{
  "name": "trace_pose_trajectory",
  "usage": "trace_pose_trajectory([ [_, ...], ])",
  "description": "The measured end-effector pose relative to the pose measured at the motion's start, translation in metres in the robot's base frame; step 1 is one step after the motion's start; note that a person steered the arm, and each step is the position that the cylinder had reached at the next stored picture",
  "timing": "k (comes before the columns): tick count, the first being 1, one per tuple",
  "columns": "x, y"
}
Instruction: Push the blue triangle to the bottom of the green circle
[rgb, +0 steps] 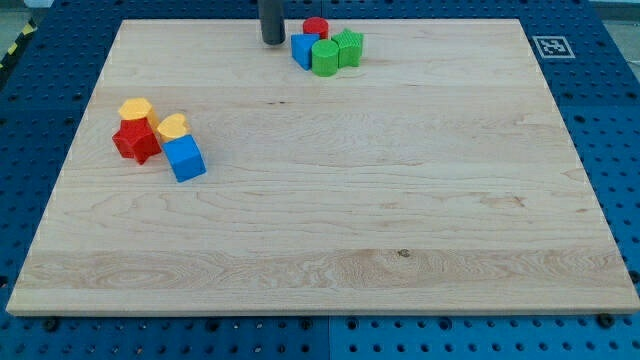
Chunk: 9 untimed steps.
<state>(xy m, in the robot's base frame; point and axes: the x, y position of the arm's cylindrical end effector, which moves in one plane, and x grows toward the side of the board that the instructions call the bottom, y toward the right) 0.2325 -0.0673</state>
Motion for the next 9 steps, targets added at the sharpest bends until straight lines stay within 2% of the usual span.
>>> trace_pose_trajectory([
  [2, 0.007, 0.018],
  [4, 0.049, 0.018],
  [7, 0.041, 0.018],
  [9, 0.072, 0.028],
])
